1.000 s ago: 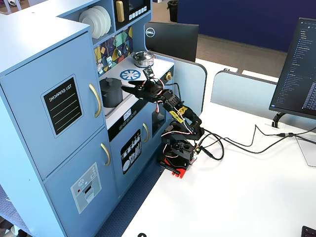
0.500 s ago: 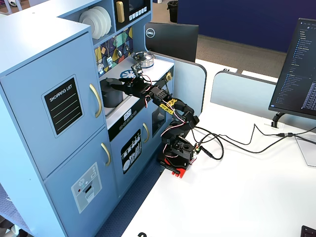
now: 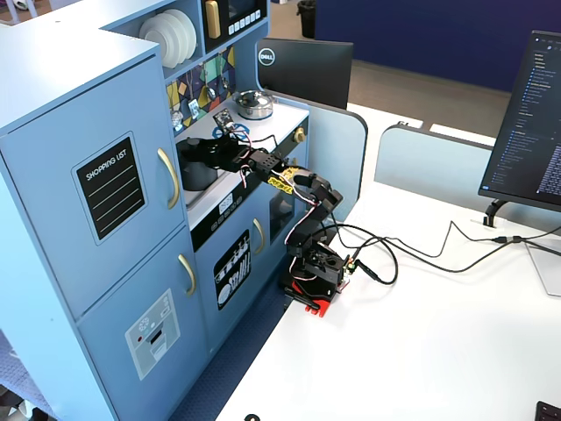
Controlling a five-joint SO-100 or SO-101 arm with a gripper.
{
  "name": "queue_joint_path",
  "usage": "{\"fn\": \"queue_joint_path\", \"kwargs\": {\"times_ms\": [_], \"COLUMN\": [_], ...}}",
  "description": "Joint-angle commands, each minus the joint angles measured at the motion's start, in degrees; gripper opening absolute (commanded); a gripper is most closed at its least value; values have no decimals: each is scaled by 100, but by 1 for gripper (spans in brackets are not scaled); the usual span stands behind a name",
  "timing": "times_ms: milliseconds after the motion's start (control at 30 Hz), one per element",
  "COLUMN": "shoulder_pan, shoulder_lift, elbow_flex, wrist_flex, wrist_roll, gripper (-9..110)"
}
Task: Take off the lid from the gray recipient and place it on the counter
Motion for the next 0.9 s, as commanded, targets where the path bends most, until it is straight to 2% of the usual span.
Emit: {"fn": "queue_joint_path", "kwargs": {"times_ms": [0, 100, 600, 733, 867], "shoulder_pan": [-105, -123, -79, 316, 1143], "shoulder_lift": [-105, -132, 396, 624, 712], "elbow_flex": [-448, -448, -1099, -1099, -1169], "wrist_flex": [-281, -290, -334, -255, -114], "wrist_roll": [0, -62, -264, -246, 79], "gripper": [9, 0, 0, 0, 0]}}
